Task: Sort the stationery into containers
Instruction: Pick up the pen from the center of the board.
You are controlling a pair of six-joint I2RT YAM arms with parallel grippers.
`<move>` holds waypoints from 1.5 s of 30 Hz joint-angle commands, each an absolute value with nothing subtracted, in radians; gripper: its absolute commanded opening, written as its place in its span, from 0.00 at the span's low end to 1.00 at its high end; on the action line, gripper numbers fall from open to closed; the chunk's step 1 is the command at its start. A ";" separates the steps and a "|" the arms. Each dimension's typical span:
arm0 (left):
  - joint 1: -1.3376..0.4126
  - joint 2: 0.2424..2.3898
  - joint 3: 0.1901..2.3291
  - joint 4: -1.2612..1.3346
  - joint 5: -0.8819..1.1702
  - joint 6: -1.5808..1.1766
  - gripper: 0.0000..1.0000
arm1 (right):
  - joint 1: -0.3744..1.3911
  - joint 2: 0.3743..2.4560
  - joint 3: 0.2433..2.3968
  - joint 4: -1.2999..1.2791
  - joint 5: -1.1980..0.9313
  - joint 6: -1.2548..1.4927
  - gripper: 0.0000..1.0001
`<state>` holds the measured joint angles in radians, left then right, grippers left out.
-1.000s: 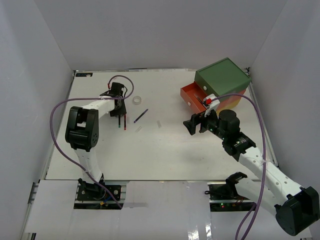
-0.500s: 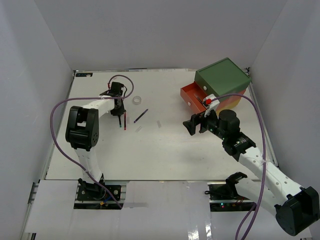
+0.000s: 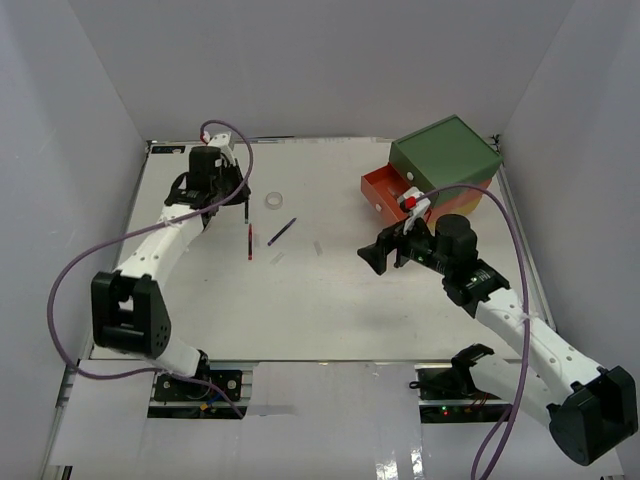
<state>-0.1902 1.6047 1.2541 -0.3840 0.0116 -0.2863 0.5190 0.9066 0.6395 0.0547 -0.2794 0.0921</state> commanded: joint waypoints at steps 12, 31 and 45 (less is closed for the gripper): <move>-0.268 1.108 0.896 0.105 0.627 -0.118 0.00 | 0.621 1.107 0.880 0.193 -0.495 0.184 1.00; -0.350 0.940 0.577 0.633 0.509 -0.638 0.00 | 0.802 1.362 0.982 0.514 -0.483 0.212 0.93; -0.385 0.934 0.492 0.847 0.433 -0.721 0.00 | 0.818 1.477 1.130 0.426 -0.540 0.216 0.87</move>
